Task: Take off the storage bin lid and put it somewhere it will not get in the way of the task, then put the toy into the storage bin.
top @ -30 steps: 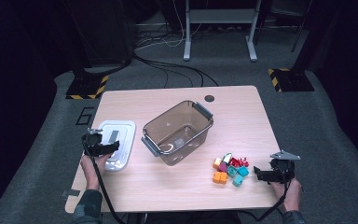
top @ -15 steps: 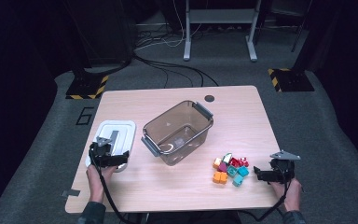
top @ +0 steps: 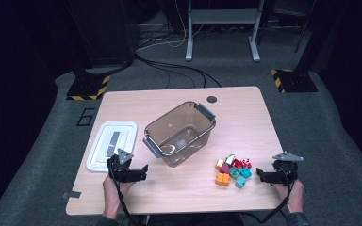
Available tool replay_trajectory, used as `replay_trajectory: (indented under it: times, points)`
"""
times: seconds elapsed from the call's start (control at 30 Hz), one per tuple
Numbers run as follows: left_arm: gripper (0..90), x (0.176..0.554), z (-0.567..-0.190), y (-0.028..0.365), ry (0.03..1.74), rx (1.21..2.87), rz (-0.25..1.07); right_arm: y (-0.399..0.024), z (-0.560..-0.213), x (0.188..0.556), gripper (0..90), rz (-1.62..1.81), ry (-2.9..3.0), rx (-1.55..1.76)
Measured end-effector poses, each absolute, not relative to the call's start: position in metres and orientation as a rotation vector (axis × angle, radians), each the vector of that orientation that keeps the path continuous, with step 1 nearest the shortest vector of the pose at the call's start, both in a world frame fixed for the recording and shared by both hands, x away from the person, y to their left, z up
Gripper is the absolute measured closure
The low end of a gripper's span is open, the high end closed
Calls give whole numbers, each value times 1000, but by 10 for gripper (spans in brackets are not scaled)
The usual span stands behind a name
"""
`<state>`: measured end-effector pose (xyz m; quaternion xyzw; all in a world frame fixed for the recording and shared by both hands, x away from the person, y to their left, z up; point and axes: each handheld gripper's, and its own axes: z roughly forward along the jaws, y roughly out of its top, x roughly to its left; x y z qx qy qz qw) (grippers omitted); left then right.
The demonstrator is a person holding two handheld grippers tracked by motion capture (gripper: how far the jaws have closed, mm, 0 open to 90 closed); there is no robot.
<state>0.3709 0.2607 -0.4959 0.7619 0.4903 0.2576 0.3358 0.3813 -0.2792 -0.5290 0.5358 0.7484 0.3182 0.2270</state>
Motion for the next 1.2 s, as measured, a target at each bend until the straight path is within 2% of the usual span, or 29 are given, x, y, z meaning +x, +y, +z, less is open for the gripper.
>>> replay_trajectory:
  times: [0.5, 0.8, 0.9, 1.2]
  points:
    - [0, 356, -525, 221, 1201, 2096, 622, -281, -526, 382, 0, 866, 2063, 1507]
    - [0, 357, -531, 220, 1215, 2068, 594, -276, -502, 379, 0, 956, 2104, 1467]
    - [0, 360, -531, 223, 1214, 2079, 511, -268, -498, 381, 0, 935, 2148, 1444]
    - [0, 360, -531, 222, 1214, 2072, 505, -238, -495, 394, 0, 925, 2212, 1413]
